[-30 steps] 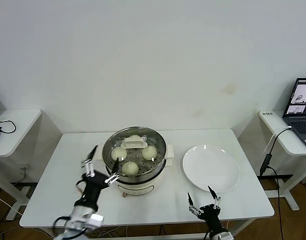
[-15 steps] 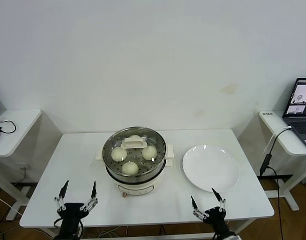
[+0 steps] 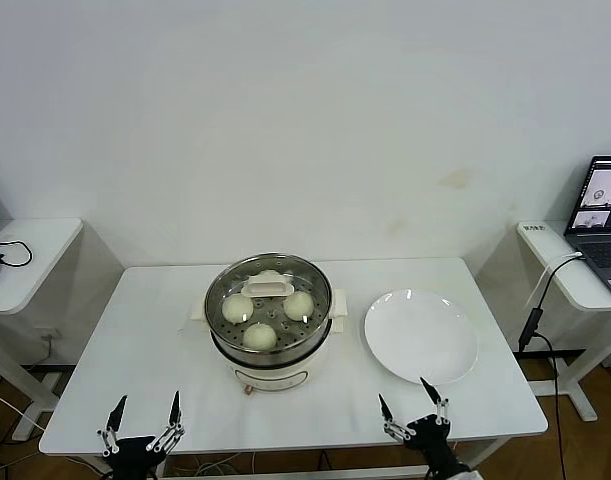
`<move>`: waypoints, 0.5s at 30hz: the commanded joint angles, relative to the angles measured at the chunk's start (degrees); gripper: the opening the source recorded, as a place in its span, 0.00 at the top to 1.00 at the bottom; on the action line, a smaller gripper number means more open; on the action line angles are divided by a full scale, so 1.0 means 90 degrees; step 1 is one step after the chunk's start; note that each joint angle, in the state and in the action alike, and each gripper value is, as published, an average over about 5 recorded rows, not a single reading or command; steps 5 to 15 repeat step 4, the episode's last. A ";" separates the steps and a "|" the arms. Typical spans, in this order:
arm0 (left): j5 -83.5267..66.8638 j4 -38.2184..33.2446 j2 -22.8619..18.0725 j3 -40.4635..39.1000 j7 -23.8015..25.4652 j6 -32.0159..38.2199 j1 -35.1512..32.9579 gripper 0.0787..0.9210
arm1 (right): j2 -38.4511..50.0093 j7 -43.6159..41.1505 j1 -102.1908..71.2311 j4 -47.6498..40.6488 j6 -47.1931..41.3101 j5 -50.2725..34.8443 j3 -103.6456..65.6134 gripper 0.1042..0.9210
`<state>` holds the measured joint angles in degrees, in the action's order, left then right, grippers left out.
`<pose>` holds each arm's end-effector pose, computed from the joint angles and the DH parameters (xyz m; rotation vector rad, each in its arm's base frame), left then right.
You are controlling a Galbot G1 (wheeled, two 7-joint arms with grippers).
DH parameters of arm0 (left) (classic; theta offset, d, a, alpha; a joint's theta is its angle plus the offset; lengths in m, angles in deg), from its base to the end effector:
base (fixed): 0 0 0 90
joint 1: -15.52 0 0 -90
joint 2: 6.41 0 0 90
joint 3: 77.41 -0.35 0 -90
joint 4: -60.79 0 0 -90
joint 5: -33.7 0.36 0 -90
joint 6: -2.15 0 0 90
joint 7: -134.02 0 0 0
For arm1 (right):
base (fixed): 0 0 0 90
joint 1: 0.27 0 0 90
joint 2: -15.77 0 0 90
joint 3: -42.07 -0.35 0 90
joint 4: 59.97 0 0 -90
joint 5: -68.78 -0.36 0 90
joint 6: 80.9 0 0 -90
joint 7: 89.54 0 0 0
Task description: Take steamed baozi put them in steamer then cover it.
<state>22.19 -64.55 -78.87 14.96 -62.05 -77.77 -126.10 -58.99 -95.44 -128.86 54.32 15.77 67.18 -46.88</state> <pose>0.0791 0.0543 -0.3117 0.1882 -3.0252 -0.0822 0.1339 -0.0473 -0.3581 0.3947 -2.9586 0.2598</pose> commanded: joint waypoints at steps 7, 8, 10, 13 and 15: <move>-0.0382 0.0106 -0.0004 0.0067 0.0008 -0.0075 -0.0188 0.12 | 0.0086 0.0000 -0.0041 0.0214 -0.0499 -0.0539 0.0215 0.12; -0.0382 0.0106 -0.0004 0.0067 0.0008 -0.0075 -0.0188 0.12 | 0.0086 0.0000 -0.0041 0.0214 -0.0499 -0.0539 0.0215 0.12; -0.0382 0.0106 -0.0004 0.0067 0.0008 -0.0075 -0.0188 0.12 | 0.0086 0.0000 -0.0041 0.0214 -0.0499 -0.0539 0.0215 0.12; -0.0382 0.0106 -0.0004 0.0067 0.0008 -0.0075 -0.0188 0.12 | 0.0086 0.0000 -0.0041 0.0214 -0.0499 -0.0539 0.0215 0.12; -0.0382 0.0106 -0.0004 0.0067 0.0008 -0.0075 -0.0188 0.12 | 0.0086 0.0000 -0.0041 0.0214 -0.0499 -0.0539 0.0215 0.12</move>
